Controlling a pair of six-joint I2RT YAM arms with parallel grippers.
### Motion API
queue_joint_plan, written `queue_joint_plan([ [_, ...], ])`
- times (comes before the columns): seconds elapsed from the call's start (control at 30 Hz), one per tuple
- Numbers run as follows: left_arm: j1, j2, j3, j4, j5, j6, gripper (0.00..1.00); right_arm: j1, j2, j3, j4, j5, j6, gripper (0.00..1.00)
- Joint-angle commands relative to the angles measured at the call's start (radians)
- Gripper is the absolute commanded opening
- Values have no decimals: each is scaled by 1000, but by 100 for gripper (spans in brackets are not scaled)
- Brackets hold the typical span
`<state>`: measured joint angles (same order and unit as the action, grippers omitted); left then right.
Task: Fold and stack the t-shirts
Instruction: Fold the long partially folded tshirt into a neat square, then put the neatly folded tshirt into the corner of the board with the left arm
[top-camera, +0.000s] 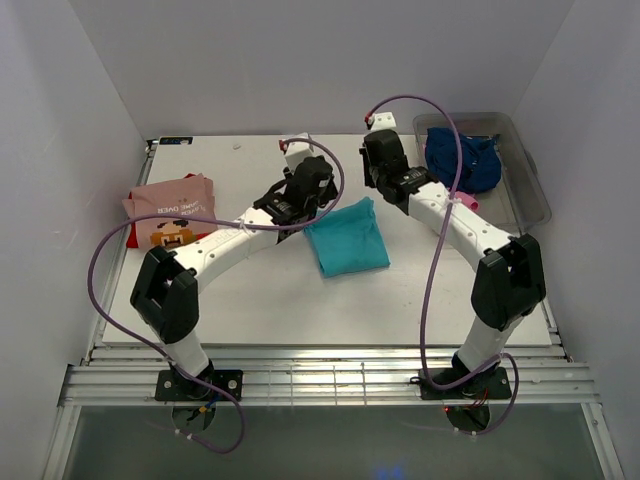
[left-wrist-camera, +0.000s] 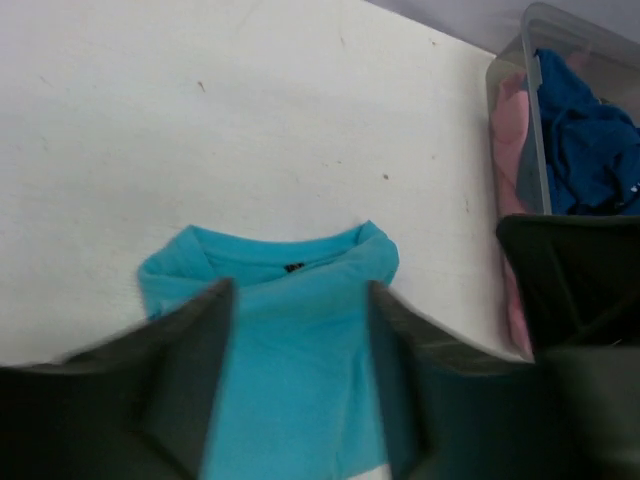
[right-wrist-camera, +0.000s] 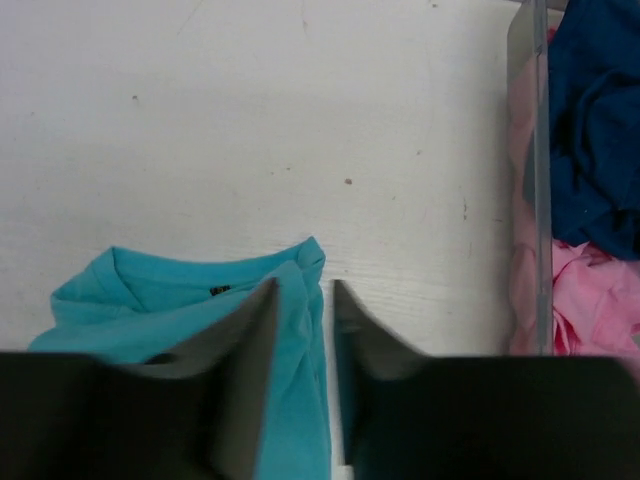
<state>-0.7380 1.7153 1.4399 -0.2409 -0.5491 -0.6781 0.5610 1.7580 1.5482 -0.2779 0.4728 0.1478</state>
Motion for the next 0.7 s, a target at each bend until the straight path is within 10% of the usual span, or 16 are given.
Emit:
queue_joint_plan([
  [0.0,-35,-22,-90,-5,89,-38,50,0,-52,-132,28,-106,38,16],
  [0.13,-54,0,-179,5,170,-104,28,0,-52,-232,43,-258,78,8],
  [0.3,-54,-80,-291,20,178,-115,70,2,-58,-316,68,-424,128,8],
  [0.67,-8,-181,-498,153,296,-94,82,0,95,-362,45,-359,131,8],
])
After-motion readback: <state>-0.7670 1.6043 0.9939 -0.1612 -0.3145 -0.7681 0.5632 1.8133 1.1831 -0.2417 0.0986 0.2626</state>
